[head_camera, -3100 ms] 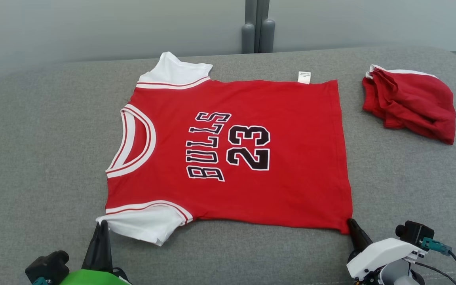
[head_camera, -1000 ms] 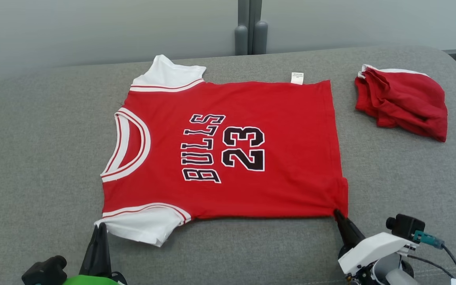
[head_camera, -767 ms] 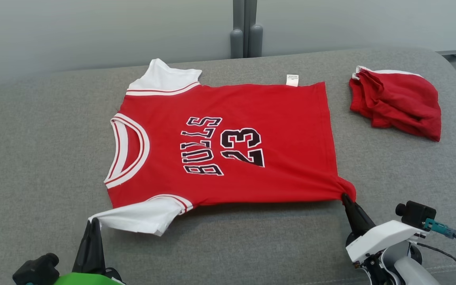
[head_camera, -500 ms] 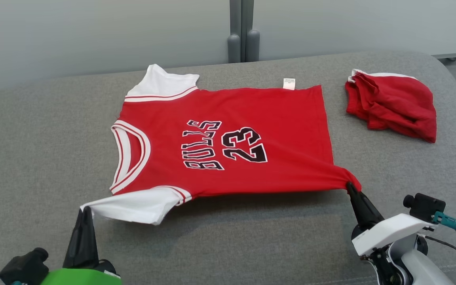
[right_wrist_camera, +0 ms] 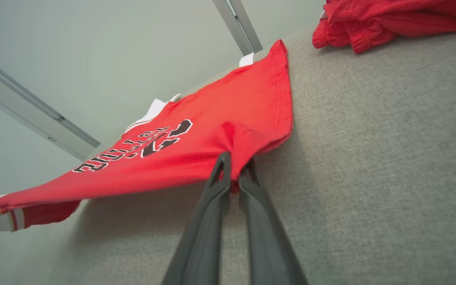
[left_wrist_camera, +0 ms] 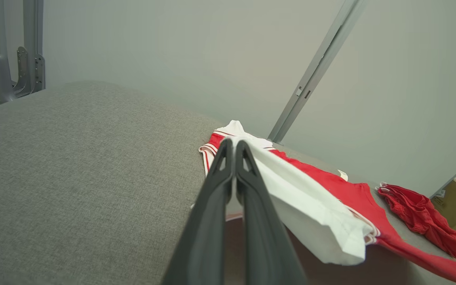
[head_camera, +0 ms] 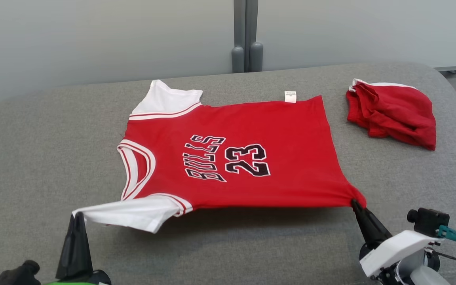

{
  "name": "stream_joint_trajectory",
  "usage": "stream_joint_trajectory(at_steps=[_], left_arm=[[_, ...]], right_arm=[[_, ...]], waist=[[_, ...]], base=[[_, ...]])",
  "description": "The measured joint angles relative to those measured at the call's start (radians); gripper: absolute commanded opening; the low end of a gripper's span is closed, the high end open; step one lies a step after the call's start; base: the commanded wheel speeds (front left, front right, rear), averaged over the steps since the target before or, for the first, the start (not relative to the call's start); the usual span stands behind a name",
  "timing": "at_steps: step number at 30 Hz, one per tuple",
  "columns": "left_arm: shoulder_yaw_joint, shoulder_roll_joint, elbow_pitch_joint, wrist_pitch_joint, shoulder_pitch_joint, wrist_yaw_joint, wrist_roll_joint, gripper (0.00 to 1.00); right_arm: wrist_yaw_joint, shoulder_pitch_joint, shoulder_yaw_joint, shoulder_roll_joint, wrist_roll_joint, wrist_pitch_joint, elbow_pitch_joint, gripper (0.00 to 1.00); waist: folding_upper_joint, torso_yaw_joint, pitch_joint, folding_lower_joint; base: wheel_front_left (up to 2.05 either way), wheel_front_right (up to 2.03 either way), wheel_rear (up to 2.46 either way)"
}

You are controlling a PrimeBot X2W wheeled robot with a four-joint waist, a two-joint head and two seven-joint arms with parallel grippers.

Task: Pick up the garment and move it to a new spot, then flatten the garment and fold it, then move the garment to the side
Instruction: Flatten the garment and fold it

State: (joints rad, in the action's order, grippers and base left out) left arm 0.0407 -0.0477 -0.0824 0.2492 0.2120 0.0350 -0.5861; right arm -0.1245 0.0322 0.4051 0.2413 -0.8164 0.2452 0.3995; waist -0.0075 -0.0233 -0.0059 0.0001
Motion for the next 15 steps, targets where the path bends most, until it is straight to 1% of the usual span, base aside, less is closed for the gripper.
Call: stream_joint_trajectory(at_steps=[7, 14, 15], left_arm=[[0.041, 0.000, 0.025, 0.000, 0.071, 0.000, 0.000, 0.00], [0.078, 0.000, 0.077, 0.000, 0.059, -0.001, 0.010, 0.00], [0.081, 0.000, 0.084, 0.000, 0.044, -0.001, 0.012, 0.00]], right_arm=[[0.002, -0.044, 0.013, 0.013, 0.001, -0.027, 0.030, 0.00], [0.005, -0.026, 0.016, 0.010, 0.006, -0.055, 0.059, 0.00], [0.012, -0.012, 0.020, 0.010, 0.007, -0.067, 0.065, 0.06]], waist=[[0.0000, 0.004, -0.003, 0.0000], [0.0000, 0.003, 0.008, 0.0000], [0.0000, 0.003, 0.012, 0.0000]], base=[[0.00, 0.00, 0.00], [0.00, 0.00, 0.00], [0.00, 0.00, 0.00]])
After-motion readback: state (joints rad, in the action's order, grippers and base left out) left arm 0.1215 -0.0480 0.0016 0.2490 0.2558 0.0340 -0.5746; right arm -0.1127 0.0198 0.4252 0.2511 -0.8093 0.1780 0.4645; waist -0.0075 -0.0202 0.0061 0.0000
